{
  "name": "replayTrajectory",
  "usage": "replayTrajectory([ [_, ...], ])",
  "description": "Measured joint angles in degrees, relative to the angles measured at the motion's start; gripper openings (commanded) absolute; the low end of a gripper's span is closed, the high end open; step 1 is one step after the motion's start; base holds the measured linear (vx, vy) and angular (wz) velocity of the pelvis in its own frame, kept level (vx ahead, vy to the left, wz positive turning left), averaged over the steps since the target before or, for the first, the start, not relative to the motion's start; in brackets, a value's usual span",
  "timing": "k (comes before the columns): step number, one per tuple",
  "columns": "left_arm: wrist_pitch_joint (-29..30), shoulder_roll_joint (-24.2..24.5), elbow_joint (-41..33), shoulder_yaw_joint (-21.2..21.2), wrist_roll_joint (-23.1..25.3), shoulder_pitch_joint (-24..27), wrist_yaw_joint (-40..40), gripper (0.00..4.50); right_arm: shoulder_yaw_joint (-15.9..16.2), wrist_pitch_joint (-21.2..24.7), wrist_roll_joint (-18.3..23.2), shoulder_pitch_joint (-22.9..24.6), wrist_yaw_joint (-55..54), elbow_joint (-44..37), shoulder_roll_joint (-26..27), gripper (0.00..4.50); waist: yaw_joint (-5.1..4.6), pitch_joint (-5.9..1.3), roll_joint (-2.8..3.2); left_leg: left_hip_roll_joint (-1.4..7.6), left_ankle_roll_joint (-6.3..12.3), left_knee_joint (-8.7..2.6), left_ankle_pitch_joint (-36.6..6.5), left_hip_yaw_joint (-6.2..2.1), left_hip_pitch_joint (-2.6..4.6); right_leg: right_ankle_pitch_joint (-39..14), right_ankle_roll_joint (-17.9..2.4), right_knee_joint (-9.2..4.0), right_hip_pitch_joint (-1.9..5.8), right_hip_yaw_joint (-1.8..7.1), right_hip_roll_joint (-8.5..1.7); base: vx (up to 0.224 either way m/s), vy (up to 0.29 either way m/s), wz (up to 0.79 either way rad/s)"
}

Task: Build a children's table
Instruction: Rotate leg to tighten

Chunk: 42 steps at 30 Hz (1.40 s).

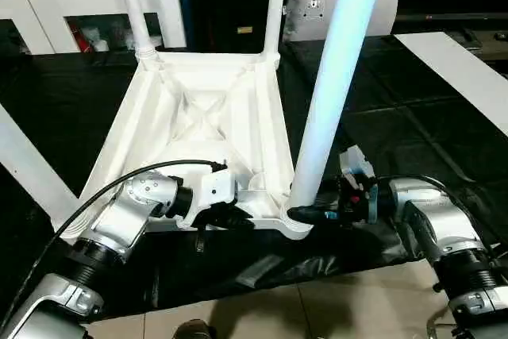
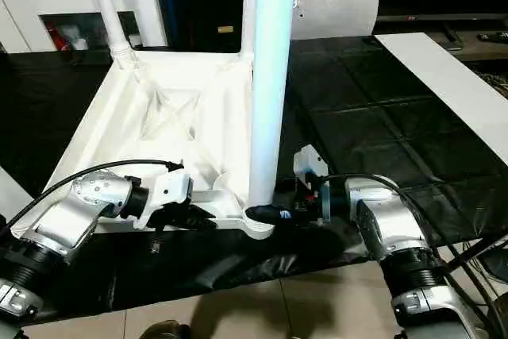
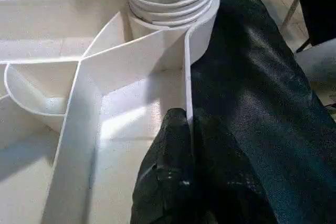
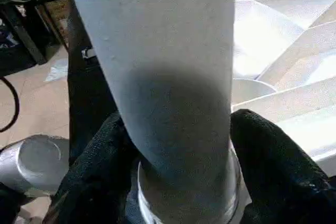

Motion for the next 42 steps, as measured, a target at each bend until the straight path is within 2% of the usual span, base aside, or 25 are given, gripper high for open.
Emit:
replayTrajectory([
  [8,0.0,0.09,-0.14,-0.01,0.01,0.01,-0.01,0.0,0.0,0.87,0.33,-0.17,0.65,-0.1,-0.69,2.14,0.23,0.0,-0.01,0.0,0.0,0.0,0.0,0.0,0.01,0.0,0.0,0.0,0.01,0.0,0.0,0.0,0.0,0.0],
  [14,2.2,-0.09,-2.03,0.4,-0.2,0.97,0.79,0.0,-0.02,1.71,0.16,1.12,-0.83,-2.47,-0.3,2.07,0.2,-0.04,-0.05,0.01,0.0,0.0,0.0,0.01,0.05,0.0,0.0,0.01,0.01,0.01,0.0,0.0,0.0,0.0],
  [18,6.82,-0.88,-3.2,1.75,0.34,1.74,4.86,0.0,-0.33,1.63,-1.72,1.21,-7.5,-2.53,2.45,2.05,-0.72,-0.19,-0.19,0.01,-0.03,-0.01,0.01,0.01,0.3,-0.02,0.06,0.12,0.11,0.02,0.01,0.0,0.0,0.0],
  [23,13.35,-4.05,-3.92,3.53,1.33,1.92,12.35,0.0,-3.03,3.68,-3.52,0.64,-20.96,-1.36,7.52,1.99,-2.86,-0.17,-0.23,-0.02,-0.05,-0.04,0.0,-0.13,0.63,-0.08,0.19,-0.18,0.14,-0.06,0.01,-0.02,0.001,-0.03],
  [25,18.37,-7.93,-4.36,5.31,3.13,1.92,18.84,0.0,-5.09,6.66,-5.29,-1.57,-31.04,0.29,12.24,1.99,-4.23,-0.1,-0.13,-0.04,-0.06,-0.05,0.0,-0.23,0.78,-0.09,0.19,-0.44,0.15,-0.19,0.01,0.0,0.0,0.0],
  [27,22.47,-11.54,-5.1,5.95,4.6,1.59,24.92,0.0,-6.32,8.09,-6.86,-3.53,-39.71,1.88,15.5,1.99,-5.18,-0.07,-0.05,-0.07,-0.06,-0.24,-0.01,-0.42,0.81,-0.09,0.19,-1.15,0.17,-0.5,0.01,-0.043,0.029,-0.18],
  [31,26.14,-17.3,-4.03,6.2,6.96,-0.15,33.8,0.0,-8.27,8.23,-8.48,-6.86,-50.2,5.46,18.88,1.99,-5.47,0.06,0.15,-0.16,-0.05,-0.48,-0.01,-0.54,0.75,-0.09,0.19,-2.22,0.16,-0.71,0.01,-0.008,0.009,-0.05],
  [32,26.3,-18.25,-3.52,6.16,7.33,-0.46,35.0,0.0,-8.5,7.63,-8.57,-6.99,-51.26,6.03,19.11,2.55,-5.36,0.05,0.18,-0.2,-0.04,-0.55,-0.01,-0.52,0.76,-0.08,0.19,-2.42,0.21,-0.65,0.01,0.0,0.0,0.0],
  [33,26.47,-19.14,-3.13,6.06,7.66,-0.81,36.27,0.0,-8.85,6.84,-8.84,-7.26,-52.26,6.69,19.36,2.69,-5.28,0.06,0.2,-0.26,-0.03,-0.61,-0.01,-0.45,0.76,-0.07,0.17,-2.58,0.23,-0.53,0.01,0.0,0.0,0.0],
  [35,26.47,-20.06,-2.84,5.95,8.25,-1.03,37.43,0.0,-9.26,6.28,-8.89,-7.26,-52.7,6.8,19.85,2.75,-5.18,0.05,0.23,-0.41,-0.01,-0.68,-0.02,-0.37,0.76,0.08,0.05,-2.78,0.23,-0.29,0.01,0.0,0.0,0.0],
  [38,26.27,-20.15,-2.84,5.44,8.45,-1.34,37.64,0.0,-9.95,4.76,-8.71,-6.88,-52.35,6.76,19.94,3.14,-4.9,0.04,0.21,-0.81,0.15,-0.66,-0.08,-0.32,0.75,1.14,-0.1,-2.83,0.2,0.1,-0.18,0.0,0.0,0.0],
  [42,23.98,-18.39,-3.0,4.74,8.41,-1.49,36.12,0.0,-10.38,2.86,-6.62,-5.66,-47.13,6.33,18.38,3.5,-4.19,0.04,0.22,-0.78,0.16,-0.78,-0.1,-0.32,0.69,2.28,0.19,-2.79,-0.02,0.14,-0.16,0.0,0.0,0.0],
])
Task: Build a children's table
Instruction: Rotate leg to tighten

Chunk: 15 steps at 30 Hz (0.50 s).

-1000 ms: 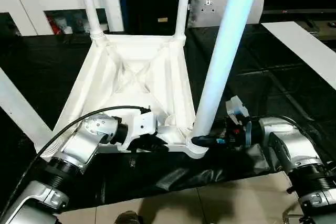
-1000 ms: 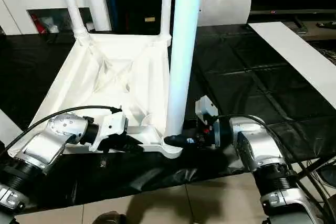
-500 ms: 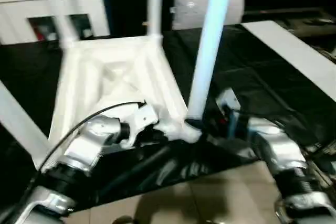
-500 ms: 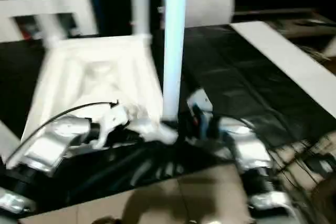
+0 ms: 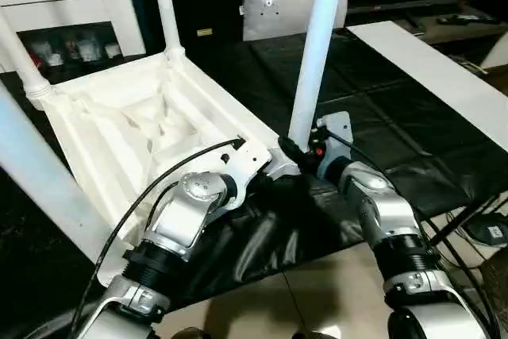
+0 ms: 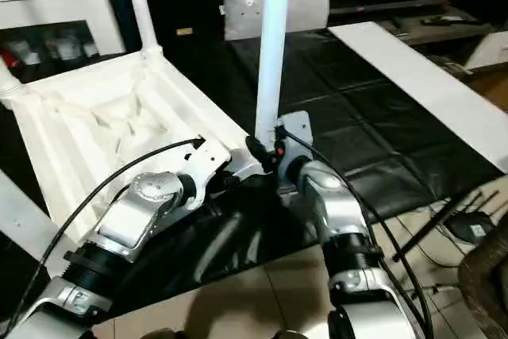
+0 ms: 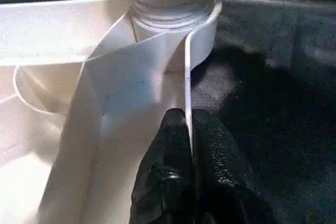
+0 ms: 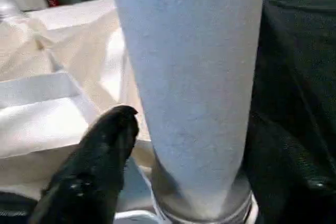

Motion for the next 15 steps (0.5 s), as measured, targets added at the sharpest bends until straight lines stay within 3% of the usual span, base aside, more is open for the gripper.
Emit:
replayTrajectory([
  [4,-3.55,3.01,-0.29,-0.79,-0.73,0.05,-4.87,0.0,1.12,-1.99,0.88,2.24,7.99,-2.17,-3.97,3.67,0.87,-0.05,0.1,0.07,-0.03,-0.61,0.02,0.0,-0.16,0.22,0.14,0.06,-0.46,-0.11,0.09,0.0,0.0,0.0],
  [5,-4.92,3.89,-0.3,-0.78,-1.26,0.3,-6.29,0.0,1.5,-2.34,1.39,2.67,9.96,-2.66,-4.97,3.89,1.01,-0.06,0.11,0.17,-0.03,-0.64,0.03,-0.01,-0.34,0.25,0.09,0.08,-0.58,-0.19,0.17,0.0,0.0,0.0],
  [10,-10.15,8.02,-0.24,-0.86,-3.21,1.06,-13.75,0.0,3.01,-2.48,2.8,3.93,21.29,-4.51,-10.95,4.2,2.39,-0.07,0.43,0.84,-0.01,-0.3,0.06,0.05,-0.62,0.31,-0.11,0.09,-0.7,-0.29,0.76,0.0,0.0,0.0],
  [15,-15.76,12.6,1.21,-1.57,-5.45,1.36,-22.12,0.0,5.04,-5.17,3.89,5.44,33.38,-6.5,-18.06,4.42,3.57,-0.05,0.4,0.86,-0.03,-0.1,0.05,0.13,-0.62,0.3,-0.12,0.09,-0.64,-0.16,0.76,0.0,0.0,0.0],
])
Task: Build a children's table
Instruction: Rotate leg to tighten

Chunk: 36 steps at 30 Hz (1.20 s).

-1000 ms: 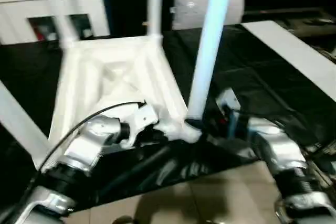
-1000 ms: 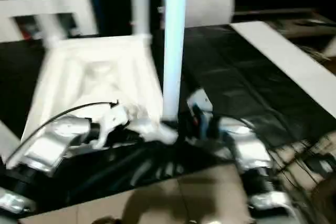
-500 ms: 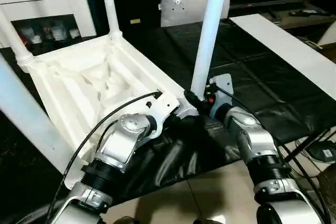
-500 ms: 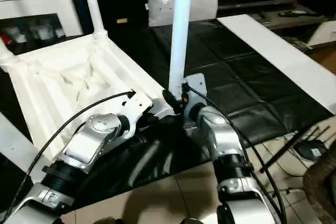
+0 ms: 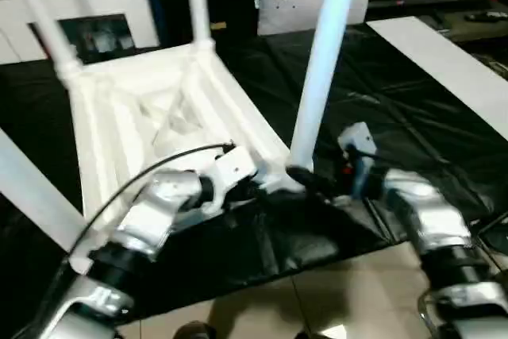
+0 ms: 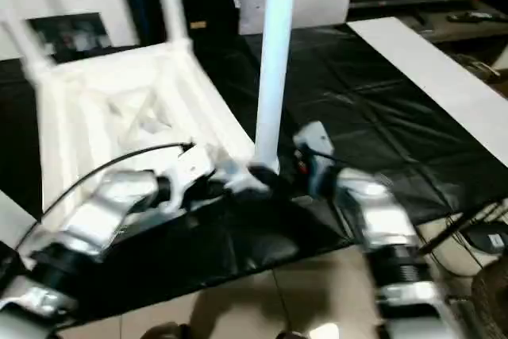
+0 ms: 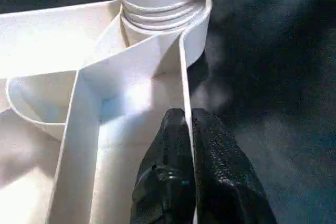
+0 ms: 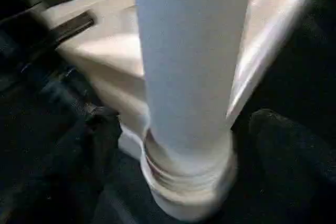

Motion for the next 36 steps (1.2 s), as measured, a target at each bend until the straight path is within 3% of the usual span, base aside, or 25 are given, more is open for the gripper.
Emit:
replayTrajectory([
  [4,-3.51,2.01,1.12,-0.36,-0.51,0.0,-4.37,0.0,0.89,-0.79,1.15,0.04,5.78,-0.24,-1.4,4.42,0.18,0.0,-0.04,0.01,0.0,0.27,0.0,0.02,0.0,0.08,-0.13,0.0,0.11,0.04,-0.03,0.0,0.0,0.0],
  [6,-4.77,3.22,1.25,-0.98,-0.98,-0.01,-6.75,0.0,1.67,-0.78,1.62,-0.15,8.84,-0.05,-1.46,4.08,0.19,0.01,-0.12,0.0,0.0,0.37,-0.01,0.08,-0.01,0.13,-0.2,0.01,0.12,0.08,-0.06,0.0,0.0,0.0],
  [14,-8.36,5.42,1.65,-2.27,-2.04,0.0,-13.04,0.0,4.22,1.85,4.47,-1.49,18.7,-0.15,-3.97,3.59,1.07,-0.02,-0.36,0.02,0.0,0.48,0.0,0.1,0.01,0.15,-0.23,0.14,0.15,0.08,-0.1,0.0,0.0,0.0],
  [15,-8.53,5.39,1.66,-2.42,-2.05,-0.01,-13.27,0.0,4.61,1.87,4.44,-1.49,19.27,-0.14,-3.97,3.34,1.19,-0.02,-0.36,0.01,0.0,0.54,0.0,0.1,0.02,0.15,-0.23,0.2,0.15,0.1,-0.11,0.0,0.0,0.0],
  [20,-9.38,5.38,1.78,-2.98,-2.24,-0.03,-14.05,0.0,5.48,1.72,3.98,-1.5,19.93,0.21,-3.98,2.91,1.69,-0.02,-0.37,0.03,0.0,0.72,-0.01,0.1,0.03,0.15,-0.23,0.34,0.15,0.12,-0.11,0.0,0.0,0.0],
  [31,-10.43,5.44,2.71,-3.15,-2.37,-0.27,-15.17,0.0,5.89,1.73,3.57,-1.61,19.98,0.6,-3.9,2.08,1.74,0.0,-0.39,0.02,-0.01,0.87,-0.01,0.09,0.11,-0.08,0.14,0.81,0.1,0.17,-0.18,0.0,0.0,0.0],
  [36,-8.4,5.54,2.18,-3.06,-2.43,-0.26,-14.56,0.0,5.49,3.59,3.63,-1.23,18.22,-0.08,-3.23,1.95,1.62,-0.01,-0.4,0.02,-0.01,0.87,-0.01,0.09,0.18,-0.08,0.13,0.87,0.11,0.18,-0.19,0.0,0.0,0.0],
])
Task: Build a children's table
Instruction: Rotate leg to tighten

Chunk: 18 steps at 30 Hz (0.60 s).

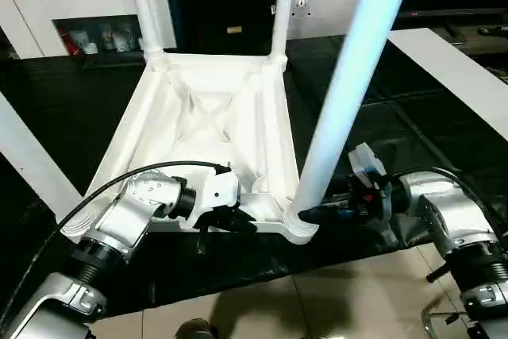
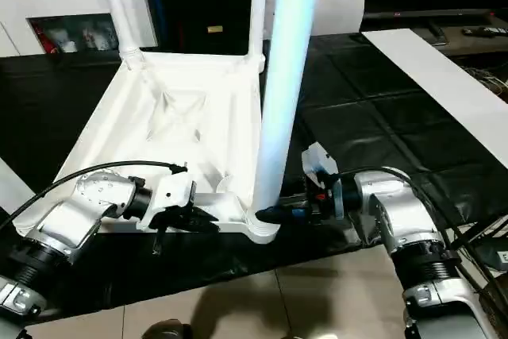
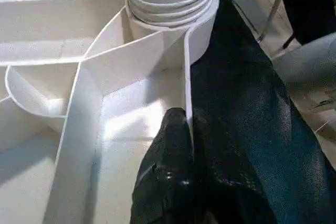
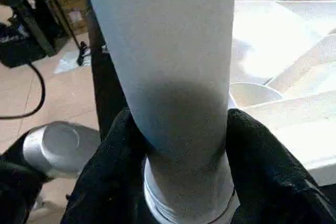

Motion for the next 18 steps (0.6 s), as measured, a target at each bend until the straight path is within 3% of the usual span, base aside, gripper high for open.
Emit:
replayTrajectory([
  [3,5.4,-0.52,-2.13,1.13,0.66,0.6,4.43,0.0,-0.56,3.3,-1.2,0.0,-7.37,-1.43,2.97,1.93,-0.71,0.0,-0.04,0.0,-0.01,-0.02,0.0,-0.03,0.16,0.03,-0.04,0.1,0.02,0.0,0.02,0.0,0.0,0.0],
  [7,12.83,-3.4,-3.93,3.32,2.38,0.98,11.84,0.0,-3.4,5.93,-2.89,-0.63,-20.44,-0.81,8.1,1.92,-3.26,0.05,-0.11,-0.04,-0.02,-0.02,0.0,-0.13,0.32,-0.01,0.01,-0.05,0.01,-0.06,0.03,0.0,0.0,0.0],
  [11,20.46,-12.15,-3.61,5.67,6.65,0.21,26.33,0.0,-6.64,7.1,-6.83,-5.43,-40.69,4.44,15.89,1.92,-6.07,0.15,-0.18,-0.05,-0.03,0.06,0.0,-0.37,0.4,-0.02,0.04,-0.61,-0.01,-0.45,0.02,0.0,0.0,0.0],
  [17,21.43,-18.26,0.87,3.99,10.31,-3.22,36.61,0.0,-9.97,5.83,-8.02,-7.5,-54.6,7.85,20.92,1.92,-6.24,0.13,-0.06,-0.1,-0.02,-0.12,-0.01,-0.49,0.41,-0.02,0.04,-1.49,0.1,-0.69,0.02,0.0,0.0,0.0],
  [18,21.34,-18.6,1.32,3.66,10.47,-3.57,37.37,0.0,-10.44,5.44,-8.02,-7.53,-55.43,8.07,21.27,2.26,-6.16,0.14,-0.05,-0.11,-0.02,-0.12,-0.01,-0.48,0.37,-0.02,0.04,-1.58,0.12,-0.66,0.02,0.0,0.0,0.0],
])
